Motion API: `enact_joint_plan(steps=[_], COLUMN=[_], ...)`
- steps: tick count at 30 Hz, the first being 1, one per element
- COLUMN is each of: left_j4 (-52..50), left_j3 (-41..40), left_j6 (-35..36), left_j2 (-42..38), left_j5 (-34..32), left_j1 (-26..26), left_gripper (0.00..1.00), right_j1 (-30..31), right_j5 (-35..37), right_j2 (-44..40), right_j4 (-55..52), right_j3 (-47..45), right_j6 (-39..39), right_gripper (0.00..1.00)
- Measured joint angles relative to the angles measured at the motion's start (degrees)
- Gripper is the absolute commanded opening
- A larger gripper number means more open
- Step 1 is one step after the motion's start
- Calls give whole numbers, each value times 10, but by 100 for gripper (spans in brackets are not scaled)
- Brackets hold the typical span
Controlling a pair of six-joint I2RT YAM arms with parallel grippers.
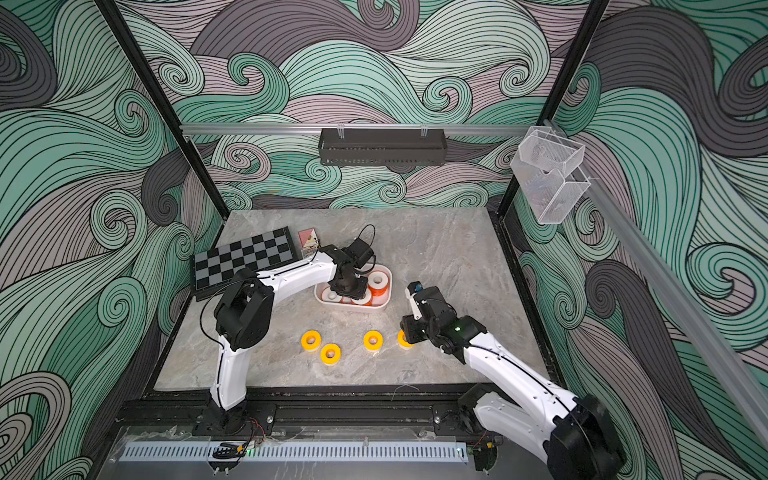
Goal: Put the sealing tape into the storage box
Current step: Place the sealing tape in the storage box.
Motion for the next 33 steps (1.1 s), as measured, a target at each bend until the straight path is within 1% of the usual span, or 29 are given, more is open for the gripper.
enact_joint_plan(steps=[8,11,19,28,31,33], left_j4=[-2,-3,-20,-26,-23,-17], left_j3=[1,1,-1,-5,-33,-69], left_j6=[0,0,0,-3,-10,-16], left_j2=[0,0,-12,-109,-157,-201], left_j5=[-2,-2,-2,2,0,-2], left_j1=[1,1,1,1,1,1], left_gripper=[32,38,44,45,45,46], right_j1=[0,0,0,0,0,0], right_j5=[0,0,-2,-4,-4,-4], right_j2=[0,0,2,3,3,3], right_j4=[0,0,0,0,0,0], right_j3=[0,0,0,0,0,0], right_j6=[0,0,0,0,0,0], right_gripper=[45,45,45,45,45,45])
